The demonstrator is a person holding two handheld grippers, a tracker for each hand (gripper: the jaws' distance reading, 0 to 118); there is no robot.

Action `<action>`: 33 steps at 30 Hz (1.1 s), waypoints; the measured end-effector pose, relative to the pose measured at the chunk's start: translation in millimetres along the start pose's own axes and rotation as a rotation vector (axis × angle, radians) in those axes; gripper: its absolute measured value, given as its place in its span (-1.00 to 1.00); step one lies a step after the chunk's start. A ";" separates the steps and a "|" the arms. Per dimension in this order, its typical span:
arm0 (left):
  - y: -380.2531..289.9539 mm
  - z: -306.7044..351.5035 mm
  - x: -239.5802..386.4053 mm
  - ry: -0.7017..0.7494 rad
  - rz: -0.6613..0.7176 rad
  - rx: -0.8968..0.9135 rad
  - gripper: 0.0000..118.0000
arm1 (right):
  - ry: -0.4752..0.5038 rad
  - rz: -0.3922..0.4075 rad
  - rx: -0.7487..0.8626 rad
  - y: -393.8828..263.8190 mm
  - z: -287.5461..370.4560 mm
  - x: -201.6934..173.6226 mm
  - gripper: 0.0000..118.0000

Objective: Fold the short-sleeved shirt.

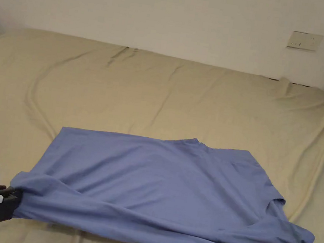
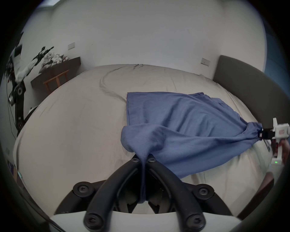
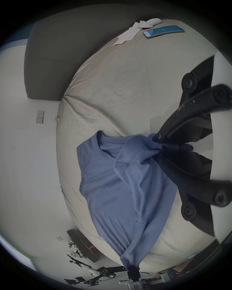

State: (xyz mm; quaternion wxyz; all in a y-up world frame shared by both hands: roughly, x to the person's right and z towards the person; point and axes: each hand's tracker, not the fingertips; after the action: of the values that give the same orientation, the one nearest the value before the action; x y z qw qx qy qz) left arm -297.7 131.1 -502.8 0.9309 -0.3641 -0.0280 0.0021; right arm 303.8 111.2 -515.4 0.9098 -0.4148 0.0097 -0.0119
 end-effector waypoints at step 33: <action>30.0 65.0 20.9 0.019 0.095 0.323 -1.00 | 0.016 0.034 0.339 15.2 67.0 -54.9 -0.98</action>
State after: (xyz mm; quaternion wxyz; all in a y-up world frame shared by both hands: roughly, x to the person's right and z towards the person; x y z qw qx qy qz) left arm -279.8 197.7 -474.4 0.9764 -0.2108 -0.0015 0.0471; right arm 251.0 173.4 -482.5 0.9667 -0.2551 0.0217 -0.0010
